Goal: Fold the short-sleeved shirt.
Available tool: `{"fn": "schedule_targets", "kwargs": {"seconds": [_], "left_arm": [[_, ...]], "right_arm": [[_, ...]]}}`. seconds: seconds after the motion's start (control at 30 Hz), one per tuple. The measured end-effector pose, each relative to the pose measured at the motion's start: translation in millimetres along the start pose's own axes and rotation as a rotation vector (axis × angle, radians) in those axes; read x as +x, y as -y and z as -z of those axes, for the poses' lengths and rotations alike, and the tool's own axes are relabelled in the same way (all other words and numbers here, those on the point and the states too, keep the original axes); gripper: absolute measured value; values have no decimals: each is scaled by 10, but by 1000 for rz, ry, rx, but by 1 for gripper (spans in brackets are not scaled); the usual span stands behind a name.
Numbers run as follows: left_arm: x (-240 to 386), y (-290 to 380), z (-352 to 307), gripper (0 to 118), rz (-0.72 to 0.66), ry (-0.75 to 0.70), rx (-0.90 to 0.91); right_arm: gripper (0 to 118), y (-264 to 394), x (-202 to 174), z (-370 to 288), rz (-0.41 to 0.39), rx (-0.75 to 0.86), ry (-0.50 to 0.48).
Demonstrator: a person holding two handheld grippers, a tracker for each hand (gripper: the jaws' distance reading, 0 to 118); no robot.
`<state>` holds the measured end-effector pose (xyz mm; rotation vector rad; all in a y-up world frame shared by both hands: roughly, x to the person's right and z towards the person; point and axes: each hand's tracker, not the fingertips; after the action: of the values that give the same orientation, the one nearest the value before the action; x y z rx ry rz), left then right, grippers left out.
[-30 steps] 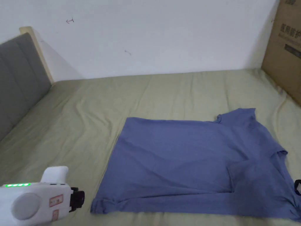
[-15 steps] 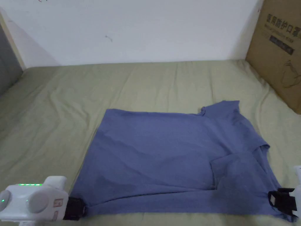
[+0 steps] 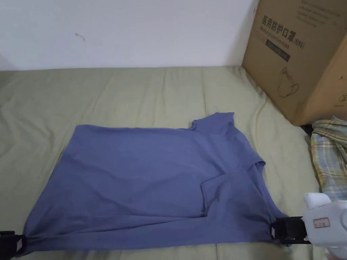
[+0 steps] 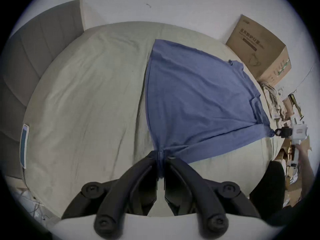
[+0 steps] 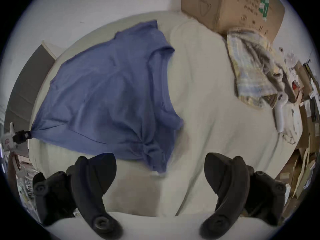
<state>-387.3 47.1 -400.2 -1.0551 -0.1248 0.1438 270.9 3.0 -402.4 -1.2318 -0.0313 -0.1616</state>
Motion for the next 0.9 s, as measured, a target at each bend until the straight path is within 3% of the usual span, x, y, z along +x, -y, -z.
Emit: {"fn": "schedule_targets", "kwargs": {"seconds": [0.1, 0.13, 0.2, 0.23, 0.27, 0.43, 0.57, 0.73, 0.9], "left_arm": [[14, -3, -14, 5, -6, -5, -3], [29, 2, -15, 5, -5, -9, -8], [35, -8, -22, 5, -3, -13, -16], [64, 5, -31, 5, -3, -13, -19], [73, 1, -36, 5, -3, -12, -23], [75, -41, -66, 5, -14, -13, -25], [69, -64, -131, 5, -55, 9, -13], [26, -221, -244, 5, -111, 60, 44], [-55, -633, -166, 5, -214, 105, 77]], "right_arm": [[105, -36, 46, 165, -43, -10, 42], [96, -10, 26, 165, -73, -6, 77], [22, 0, 5, 112, -113, 11, 49], [6, -2, 9, 84, -118, 22, -15], [6, 31, -1, 34, -84, 5, -88], [5, 64, 13, -120, -108, 45, -44], [5, 29, 191, -288, 11, 100, -121], [5, -112, 281, -541, 93, 161, -204], [5, -509, 203, -671, 88, 186, -205]]}}
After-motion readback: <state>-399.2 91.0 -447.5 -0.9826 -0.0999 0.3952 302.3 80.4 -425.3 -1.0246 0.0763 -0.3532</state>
